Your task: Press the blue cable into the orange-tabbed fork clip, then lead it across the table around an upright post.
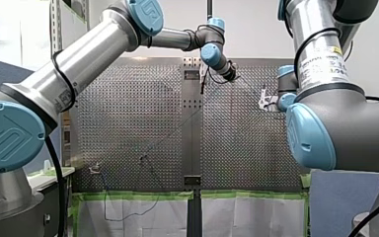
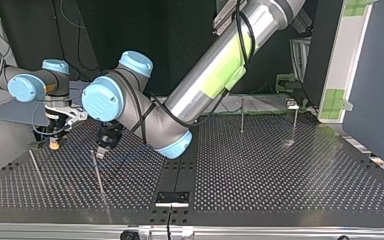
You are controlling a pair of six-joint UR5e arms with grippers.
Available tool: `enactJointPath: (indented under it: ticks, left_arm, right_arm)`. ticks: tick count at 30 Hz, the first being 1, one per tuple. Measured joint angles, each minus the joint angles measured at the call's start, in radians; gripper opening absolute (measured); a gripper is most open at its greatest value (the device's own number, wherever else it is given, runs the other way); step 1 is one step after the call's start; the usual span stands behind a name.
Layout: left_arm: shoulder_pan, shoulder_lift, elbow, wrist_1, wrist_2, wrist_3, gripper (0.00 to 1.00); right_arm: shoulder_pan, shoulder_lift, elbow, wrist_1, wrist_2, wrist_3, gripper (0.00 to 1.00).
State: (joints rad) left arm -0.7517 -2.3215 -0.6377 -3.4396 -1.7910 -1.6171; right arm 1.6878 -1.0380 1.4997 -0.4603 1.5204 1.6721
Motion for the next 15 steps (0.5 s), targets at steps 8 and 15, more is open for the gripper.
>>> enactJointPath:
  ticks: [8,15]
  left_arm:
    - [-0.002,0.012,-0.008,-0.023,-0.016,0.001,1.00]
    - [-0.003,0.072,-0.066,0.022,-0.052,0.001,1.00]
  right_arm:
    - [0.002,0.000,0.000,0.000,0.000,0.001,0.00]
    - [0.004,0.000,0.000,0.000,0.000,0.003,0.00]
